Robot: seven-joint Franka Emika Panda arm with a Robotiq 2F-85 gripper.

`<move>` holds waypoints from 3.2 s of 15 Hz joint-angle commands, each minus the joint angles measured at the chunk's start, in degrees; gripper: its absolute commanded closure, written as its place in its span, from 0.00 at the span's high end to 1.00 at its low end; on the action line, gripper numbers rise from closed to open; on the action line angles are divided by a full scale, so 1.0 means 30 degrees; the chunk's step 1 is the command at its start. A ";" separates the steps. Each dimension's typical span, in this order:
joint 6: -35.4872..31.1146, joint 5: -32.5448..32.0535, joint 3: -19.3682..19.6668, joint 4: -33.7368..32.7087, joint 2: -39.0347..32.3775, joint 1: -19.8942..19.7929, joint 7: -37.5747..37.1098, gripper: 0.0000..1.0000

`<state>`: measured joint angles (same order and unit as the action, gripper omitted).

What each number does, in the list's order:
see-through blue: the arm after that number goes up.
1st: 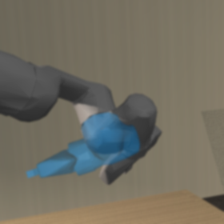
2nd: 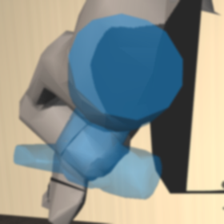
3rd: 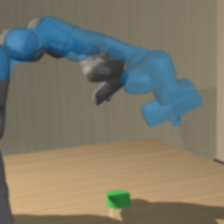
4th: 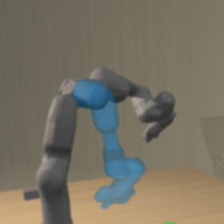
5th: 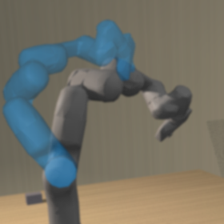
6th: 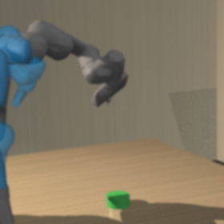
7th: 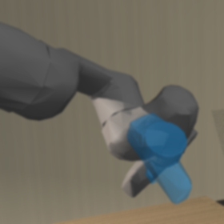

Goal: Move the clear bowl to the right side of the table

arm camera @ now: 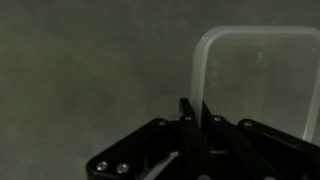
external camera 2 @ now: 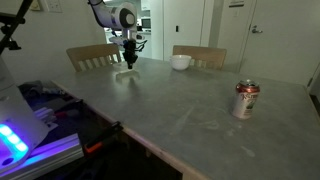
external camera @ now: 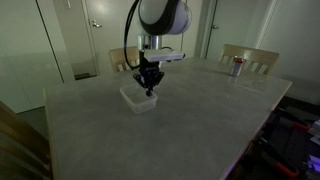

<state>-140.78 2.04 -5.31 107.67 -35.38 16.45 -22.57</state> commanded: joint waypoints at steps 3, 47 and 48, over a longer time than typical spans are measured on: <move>-0.0172 -0.0210 0.0412 -0.0049 -0.0142 0.0288 -0.0113 0.02; -0.0135 0.2184 0.7213 -0.3967 -0.2726 -0.6635 -1.0767 0.02; 0.0123 0.2206 0.7336 -0.4640 -0.3216 -0.7004 -1.1234 0.02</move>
<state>-143.42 7.42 16.09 100.93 -40.02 -1.67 -53.09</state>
